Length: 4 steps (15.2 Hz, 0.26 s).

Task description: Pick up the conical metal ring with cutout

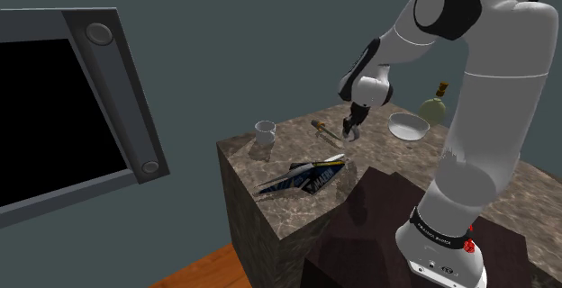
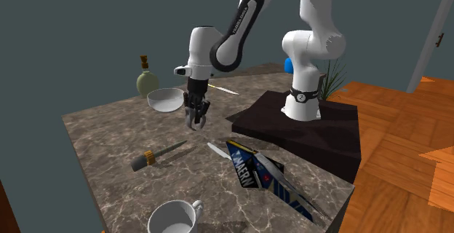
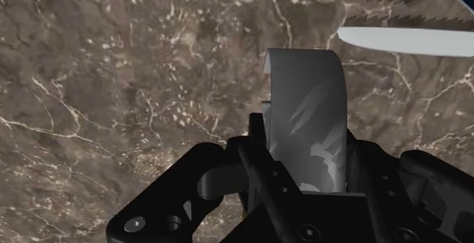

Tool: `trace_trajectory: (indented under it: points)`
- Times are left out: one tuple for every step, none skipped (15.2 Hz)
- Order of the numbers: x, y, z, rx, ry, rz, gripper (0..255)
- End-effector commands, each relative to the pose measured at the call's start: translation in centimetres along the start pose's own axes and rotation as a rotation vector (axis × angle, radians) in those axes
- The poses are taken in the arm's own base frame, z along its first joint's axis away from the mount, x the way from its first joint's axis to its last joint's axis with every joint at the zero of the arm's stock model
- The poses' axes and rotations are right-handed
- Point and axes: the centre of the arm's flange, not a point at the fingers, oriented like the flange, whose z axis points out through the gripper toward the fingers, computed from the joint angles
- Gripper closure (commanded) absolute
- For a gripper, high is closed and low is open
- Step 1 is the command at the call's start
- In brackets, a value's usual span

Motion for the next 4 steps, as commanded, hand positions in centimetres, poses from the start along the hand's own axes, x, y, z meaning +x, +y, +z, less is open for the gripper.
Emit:
trace_trajectory:
  points:
    - [0.22,0.03,-1.08,0.0,-0.001,0.0,255]
    - [0.32,0.04,-1.6,0.0,-0.001,0.0,255]
    - [0.33,0.04,-1.67,0.0,-0.001,0.0,255]
    - [0.33,0.04,-1.67,0.0,-0.001,0.0,255]
